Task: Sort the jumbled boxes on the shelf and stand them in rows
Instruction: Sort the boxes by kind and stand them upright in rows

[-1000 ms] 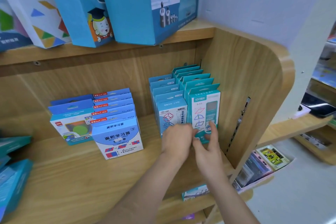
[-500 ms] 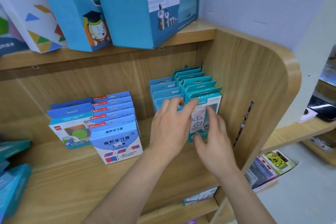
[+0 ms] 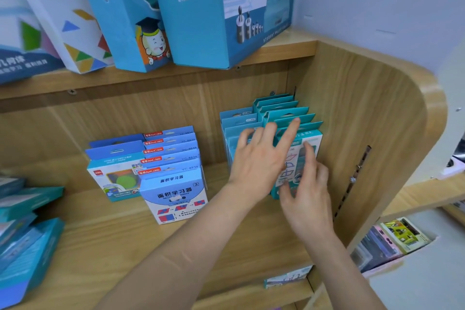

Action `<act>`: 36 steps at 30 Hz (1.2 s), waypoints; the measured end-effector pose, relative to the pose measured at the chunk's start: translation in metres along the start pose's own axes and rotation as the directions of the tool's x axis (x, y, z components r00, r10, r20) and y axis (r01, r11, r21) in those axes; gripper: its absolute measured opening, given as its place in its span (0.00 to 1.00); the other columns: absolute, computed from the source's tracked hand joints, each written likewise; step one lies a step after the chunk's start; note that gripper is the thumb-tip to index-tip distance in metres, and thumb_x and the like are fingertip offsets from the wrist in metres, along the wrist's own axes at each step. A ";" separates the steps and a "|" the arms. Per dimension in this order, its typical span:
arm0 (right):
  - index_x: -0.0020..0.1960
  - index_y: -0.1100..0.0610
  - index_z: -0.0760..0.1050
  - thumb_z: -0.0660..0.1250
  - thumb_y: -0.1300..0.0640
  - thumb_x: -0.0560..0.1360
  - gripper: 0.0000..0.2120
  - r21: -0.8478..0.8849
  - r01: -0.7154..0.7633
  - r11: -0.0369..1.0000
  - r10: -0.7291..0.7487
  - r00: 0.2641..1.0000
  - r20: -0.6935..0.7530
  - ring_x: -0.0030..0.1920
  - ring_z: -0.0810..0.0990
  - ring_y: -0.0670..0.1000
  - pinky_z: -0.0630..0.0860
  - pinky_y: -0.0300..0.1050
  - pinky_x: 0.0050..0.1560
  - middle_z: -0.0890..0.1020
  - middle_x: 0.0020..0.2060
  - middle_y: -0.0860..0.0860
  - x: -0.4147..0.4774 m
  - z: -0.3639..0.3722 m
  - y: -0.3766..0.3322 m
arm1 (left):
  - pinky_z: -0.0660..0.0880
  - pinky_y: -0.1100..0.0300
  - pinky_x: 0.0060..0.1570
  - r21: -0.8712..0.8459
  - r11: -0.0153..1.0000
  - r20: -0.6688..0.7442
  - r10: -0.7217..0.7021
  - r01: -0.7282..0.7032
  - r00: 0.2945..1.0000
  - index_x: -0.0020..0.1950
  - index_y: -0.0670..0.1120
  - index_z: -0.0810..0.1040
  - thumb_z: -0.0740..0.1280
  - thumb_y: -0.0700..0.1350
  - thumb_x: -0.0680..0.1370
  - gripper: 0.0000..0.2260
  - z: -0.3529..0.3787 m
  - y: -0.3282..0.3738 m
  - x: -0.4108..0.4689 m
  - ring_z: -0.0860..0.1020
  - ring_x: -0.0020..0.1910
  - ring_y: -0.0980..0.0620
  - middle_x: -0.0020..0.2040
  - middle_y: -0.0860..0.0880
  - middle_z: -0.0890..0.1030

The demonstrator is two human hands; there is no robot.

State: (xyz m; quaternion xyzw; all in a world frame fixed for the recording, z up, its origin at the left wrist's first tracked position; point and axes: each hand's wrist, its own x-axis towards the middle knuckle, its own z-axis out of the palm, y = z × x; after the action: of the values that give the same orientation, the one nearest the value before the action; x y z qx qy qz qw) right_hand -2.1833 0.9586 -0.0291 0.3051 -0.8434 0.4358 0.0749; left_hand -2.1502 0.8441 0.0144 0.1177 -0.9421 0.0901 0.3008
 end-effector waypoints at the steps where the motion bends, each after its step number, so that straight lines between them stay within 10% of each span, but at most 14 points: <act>1: 0.76 0.47 0.46 0.67 0.59 0.74 0.40 0.007 -0.011 1.000 0.011 1.000 0.018 0.54 0.77 0.56 0.74 0.47 0.47 0.65 0.65 0.55 -0.001 -0.001 0.000 | 0.69 0.46 0.59 0.002 1.000 -0.018 -0.010 0.010 1.000 0.75 0.49 0.59 0.76 0.50 0.67 0.41 0.001 0.001 -0.002 0.75 0.56 0.44 0.57 0.44 0.74; 19: 0.67 0.50 0.69 0.65 0.60 0.75 0.21 0.234 0.329 0.915 -0.357 0.930 0.089 0.56 0.75 0.45 0.78 0.49 0.53 0.73 0.57 0.44 -0.017 0.002 -0.066 | 0.76 0.54 0.43 -0.254 0.945 -0.180 -0.253 0.204 0.950 0.58 0.48 0.79 0.62 0.45 0.76 0.12 -0.077 -0.071 -0.105 0.76 0.49 0.51 0.51 0.51 0.80; 36: 0.71 0.42 0.63 0.66 0.44 0.74 0.27 0.267 0.534 0.803 -0.553 0.499 0.667 0.64 0.72 0.46 0.69 0.41 0.61 0.73 0.64 0.44 -0.096 0.127 -0.250 | 0.79 0.57 0.40 0.026 0.829 -0.010 -0.558 0.558 0.830 0.51 0.51 0.82 0.60 0.47 0.74 0.12 -0.216 -0.262 -0.321 0.78 0.45 0.53 0.45 0.53 0.82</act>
State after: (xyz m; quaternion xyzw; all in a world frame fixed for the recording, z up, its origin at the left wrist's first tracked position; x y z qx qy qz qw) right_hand -1.9439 0.7941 0.0280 0.6997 -0.6580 0.2455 -0.1309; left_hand -1.7063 0.6997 0.0254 0.3916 -0.8650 0.0116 0.3135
